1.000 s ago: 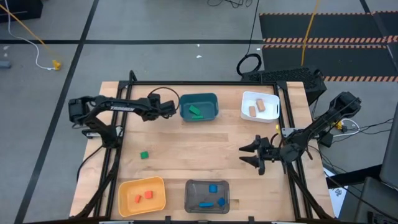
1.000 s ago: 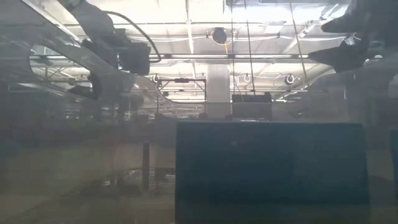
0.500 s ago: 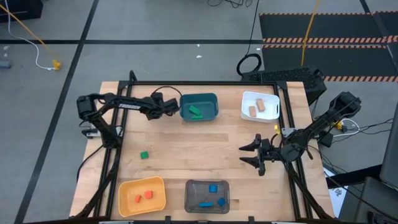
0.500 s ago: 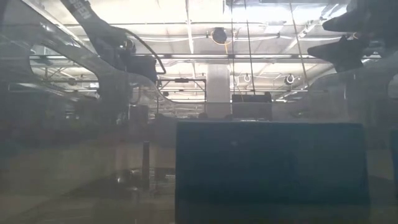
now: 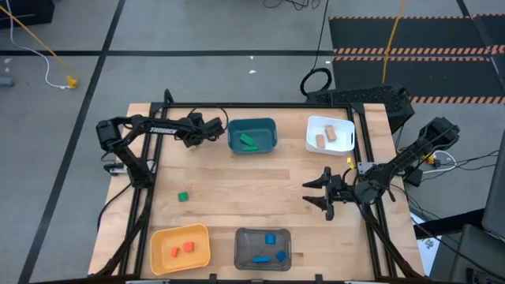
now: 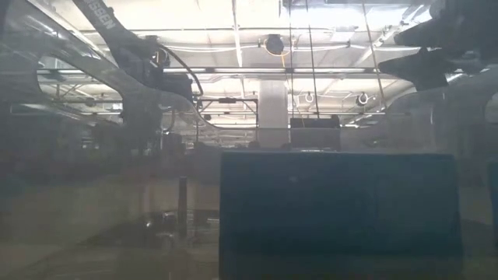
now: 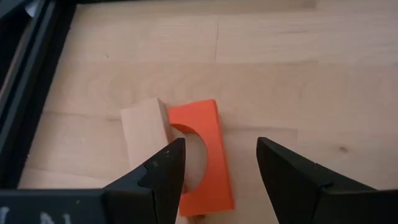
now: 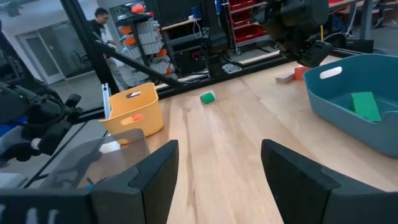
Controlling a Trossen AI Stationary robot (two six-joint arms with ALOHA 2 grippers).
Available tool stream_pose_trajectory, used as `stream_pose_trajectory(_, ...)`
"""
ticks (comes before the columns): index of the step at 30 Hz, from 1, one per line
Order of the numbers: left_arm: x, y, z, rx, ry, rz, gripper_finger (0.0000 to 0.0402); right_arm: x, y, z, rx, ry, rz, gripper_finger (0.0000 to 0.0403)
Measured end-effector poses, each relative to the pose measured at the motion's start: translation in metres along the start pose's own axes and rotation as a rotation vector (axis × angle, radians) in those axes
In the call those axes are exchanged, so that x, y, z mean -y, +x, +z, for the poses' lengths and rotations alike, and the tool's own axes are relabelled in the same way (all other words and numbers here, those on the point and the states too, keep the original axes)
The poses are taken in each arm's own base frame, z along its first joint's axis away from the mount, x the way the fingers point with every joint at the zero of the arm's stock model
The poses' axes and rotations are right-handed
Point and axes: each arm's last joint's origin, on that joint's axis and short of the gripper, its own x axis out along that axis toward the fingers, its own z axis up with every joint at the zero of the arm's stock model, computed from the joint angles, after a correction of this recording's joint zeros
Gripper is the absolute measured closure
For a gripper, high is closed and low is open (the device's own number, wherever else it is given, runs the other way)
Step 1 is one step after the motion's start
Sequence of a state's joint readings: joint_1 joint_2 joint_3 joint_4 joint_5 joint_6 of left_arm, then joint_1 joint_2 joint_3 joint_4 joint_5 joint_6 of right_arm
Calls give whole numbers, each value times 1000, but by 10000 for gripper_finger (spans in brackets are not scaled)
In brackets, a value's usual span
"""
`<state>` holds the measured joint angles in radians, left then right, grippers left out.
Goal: Sort & place blocks by color
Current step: Put the orange block into the yellow bin
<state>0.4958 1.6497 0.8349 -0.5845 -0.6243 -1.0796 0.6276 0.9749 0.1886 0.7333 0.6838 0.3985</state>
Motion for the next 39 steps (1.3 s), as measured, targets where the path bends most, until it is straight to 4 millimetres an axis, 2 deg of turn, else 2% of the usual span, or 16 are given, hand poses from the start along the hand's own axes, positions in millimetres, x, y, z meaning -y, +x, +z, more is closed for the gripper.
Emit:
stream_pose_trajectory(19, -3, -1, -6, -100, 82, -6, 203, 2, 1, 0, 0, -23, -13, 181)
stream_pose_trajectory(22, -2, 1, -4, -126, 96, -29, 218, 2, 1, 0, 0, -23, -13, 181)
stream_pose_trajectory(30, -4, 2, -1, -132, 118, -34, 303, 2, 1, 0, 0, -24, -13, 181)
stream_pose_trajectory(39, -2, 0, -3, -120, 176, -38, 308, 2, 1, 0, 0, -23, -13, 181)
